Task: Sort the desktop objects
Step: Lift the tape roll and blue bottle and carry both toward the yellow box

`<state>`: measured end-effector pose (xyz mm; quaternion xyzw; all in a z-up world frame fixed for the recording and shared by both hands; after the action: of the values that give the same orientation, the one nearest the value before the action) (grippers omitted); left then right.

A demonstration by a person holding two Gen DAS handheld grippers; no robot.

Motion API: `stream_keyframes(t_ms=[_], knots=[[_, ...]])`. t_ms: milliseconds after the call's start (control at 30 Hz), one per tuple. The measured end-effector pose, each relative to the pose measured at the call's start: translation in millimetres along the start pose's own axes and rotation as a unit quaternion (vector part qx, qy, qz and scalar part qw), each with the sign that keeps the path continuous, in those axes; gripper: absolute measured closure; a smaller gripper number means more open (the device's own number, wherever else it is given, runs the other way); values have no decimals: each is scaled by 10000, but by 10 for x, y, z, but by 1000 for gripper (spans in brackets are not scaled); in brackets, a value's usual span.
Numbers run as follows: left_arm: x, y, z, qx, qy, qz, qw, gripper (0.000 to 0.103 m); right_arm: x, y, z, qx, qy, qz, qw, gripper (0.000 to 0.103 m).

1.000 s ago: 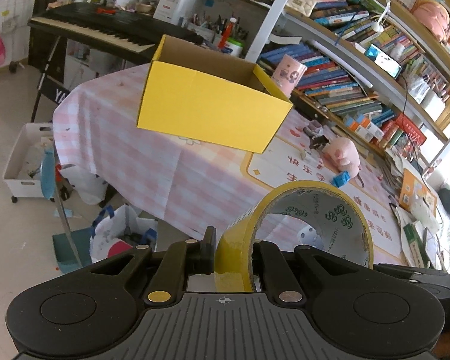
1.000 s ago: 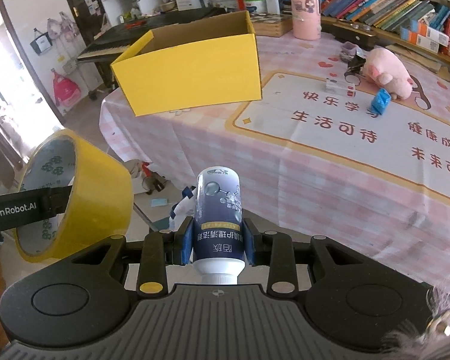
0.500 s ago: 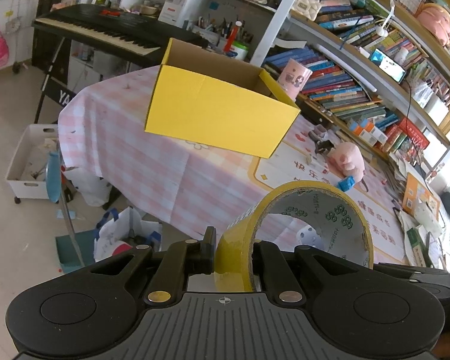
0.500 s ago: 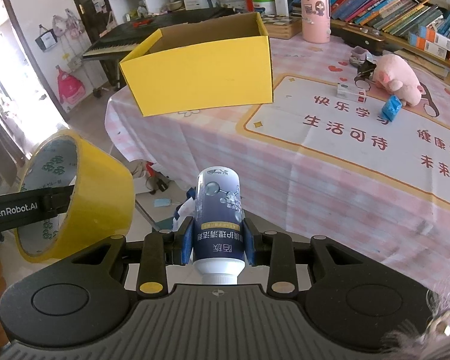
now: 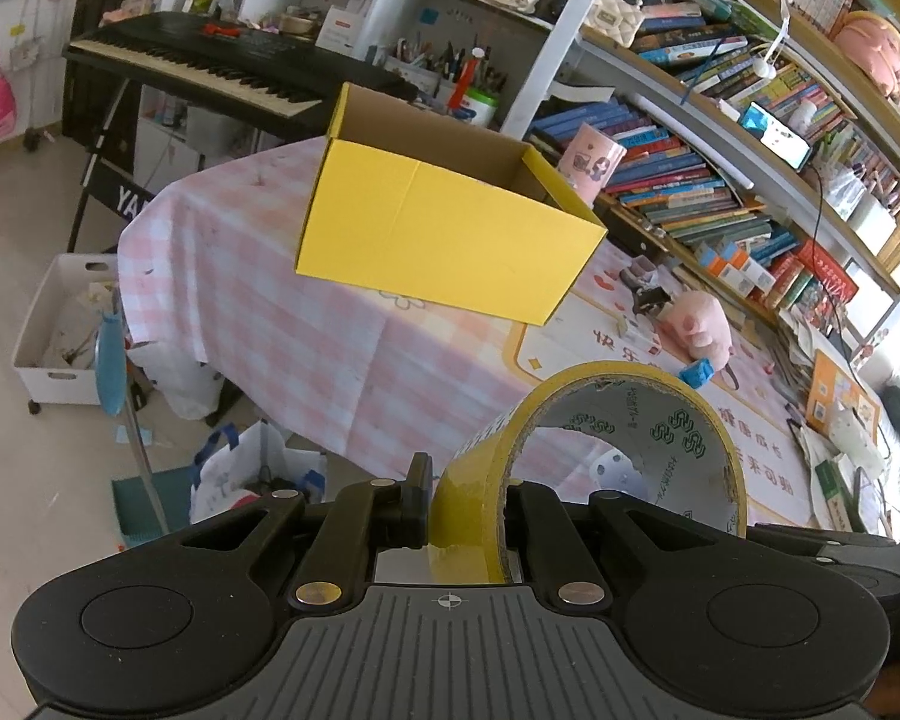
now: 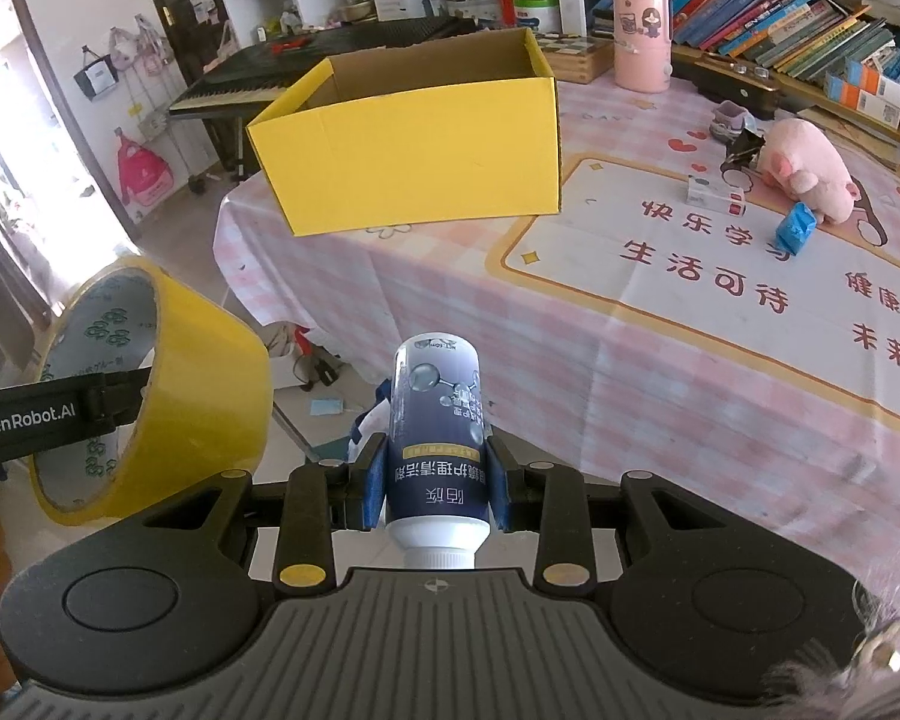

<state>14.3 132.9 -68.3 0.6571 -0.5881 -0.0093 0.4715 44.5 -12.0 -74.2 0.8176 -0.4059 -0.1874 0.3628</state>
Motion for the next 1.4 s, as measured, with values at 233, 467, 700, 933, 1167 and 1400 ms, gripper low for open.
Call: stream_keyframes(t_ms=[233, 467, 700, 933, 1167, 1400], knots=[[-17, 7, -31, 20, 9, 13, 10000, 95, -36, -19, -47, 7, 11, 15, 10000, 72], [-32, 5, -77, 50, 48, -14, 10000, 95, -54, -44, -110, 10, 48, -8, 10000, 72], [-71, -2, -91, 94, 118, -90, 9998, 95, -57, -100, -146, -5, 112, -83, 9999, 72], [-41, -36, -225, 247, 80, -127, 9996, 95, -55, -152, -268, 146, 243, -137, 9995, 72], [126, -94, -584, 510, 17, 4, 9987, 95, 70, -175, -605, 481, 347, -115, 9982, 72], [415, -270, -1117, 930, -110, 128, 9955, 95, 316, -234, -1193, 914, 373, -131, 9950, 72]])
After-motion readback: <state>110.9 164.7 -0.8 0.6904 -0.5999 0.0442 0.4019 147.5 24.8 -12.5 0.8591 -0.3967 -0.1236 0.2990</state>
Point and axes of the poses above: each gripper's, at about its wrist camera, not at the fingertips, and y roughly against the way its jaws point, x to its right, z to its underside, the point moved 8 cm from there along -y, roughly the way its jaws point, and after that the axes turned 15 degrees about y, right-handed, at the moved point
